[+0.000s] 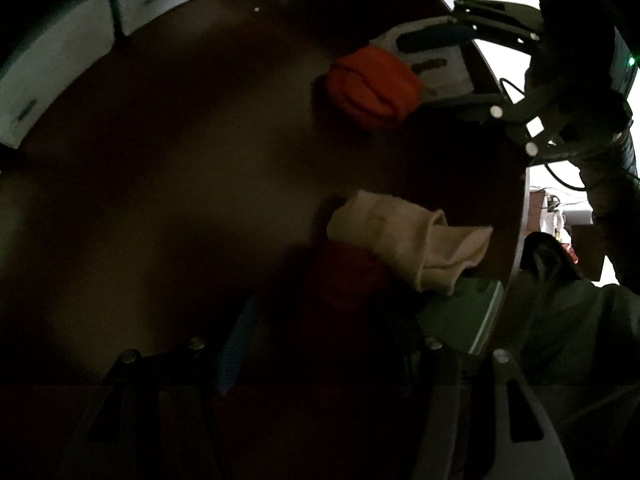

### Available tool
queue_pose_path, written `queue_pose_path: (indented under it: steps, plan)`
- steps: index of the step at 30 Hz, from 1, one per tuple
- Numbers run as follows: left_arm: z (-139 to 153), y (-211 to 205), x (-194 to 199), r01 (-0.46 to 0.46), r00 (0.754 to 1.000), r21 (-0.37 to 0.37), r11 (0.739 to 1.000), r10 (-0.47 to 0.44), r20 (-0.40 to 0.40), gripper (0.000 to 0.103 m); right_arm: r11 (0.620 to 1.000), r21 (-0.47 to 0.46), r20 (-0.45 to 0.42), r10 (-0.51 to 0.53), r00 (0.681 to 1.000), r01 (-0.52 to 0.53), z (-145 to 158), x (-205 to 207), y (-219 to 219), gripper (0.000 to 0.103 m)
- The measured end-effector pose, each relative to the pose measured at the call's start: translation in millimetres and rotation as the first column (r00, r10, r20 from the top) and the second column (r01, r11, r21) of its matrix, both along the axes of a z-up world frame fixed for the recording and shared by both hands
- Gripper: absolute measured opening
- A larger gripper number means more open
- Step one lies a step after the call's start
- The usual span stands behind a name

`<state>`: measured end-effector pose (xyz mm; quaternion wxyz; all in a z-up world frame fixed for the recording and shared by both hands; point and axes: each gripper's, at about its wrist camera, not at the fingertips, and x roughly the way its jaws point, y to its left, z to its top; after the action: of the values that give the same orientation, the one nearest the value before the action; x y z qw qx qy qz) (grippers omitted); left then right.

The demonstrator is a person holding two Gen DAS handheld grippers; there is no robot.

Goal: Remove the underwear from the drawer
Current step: 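Grasp red underwear with the right gripper while the left grasps dark red underwear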

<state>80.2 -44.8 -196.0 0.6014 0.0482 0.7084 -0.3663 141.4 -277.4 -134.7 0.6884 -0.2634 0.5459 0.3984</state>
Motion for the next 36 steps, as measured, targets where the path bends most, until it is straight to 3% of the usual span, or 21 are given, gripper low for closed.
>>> queue_pose_path:
  steps: [13, 15, 18, 22, 30, 36]
  plan:
    - [-3, -18, 8, 0.01, 1.0, -0.028, 1.0, -0.01, 0.007, 0.058, 0.999, -0.038, 0.006, 0.014, 1.0, -0.014, -13, -2, 8, 0.06]
    - [-4, -13, 3, 0.011, 1.0, -0.037, 0.999, -0.011, 0.005, 0.052, 0.999, -0.039, 0.004, 0.012, 1.0, -0.012, -15, -2, 10, 0.06]
    - [-5, -21, 4, 0.012, 1.0, -0.071, 0.997, -0.014, -0.019, 0.036, 0.999, -0.047, 0.002, 0.009, 1.0, -0.009, -19, -1, 13, 0.06]
    - [-3, -29, 1, 0.013, 1.0, -0.087, 0.996, -0.013, -0.005, 0.03, 0.999, -0.053, -0.02, 0.004, 1.0, -0.005, -25, 0, 14, 0.059]
    - [3, -29, -1, -0.087, 0.993, -0.101, 0.991, 0.095, 0.073, 0.026, 1.0, -0.009, -0.023, -0.018, 1.0, 0.017, -20, -2, 12, 0.036]
    - [19, -24, -6, -0.157, 0.968, -0.12, 0.98, 0.176, 0.177, 0.025, 0.998, 0.038, 0.022, -0.054, 0.998, 0.053, -11, -1, 9, 0.03]
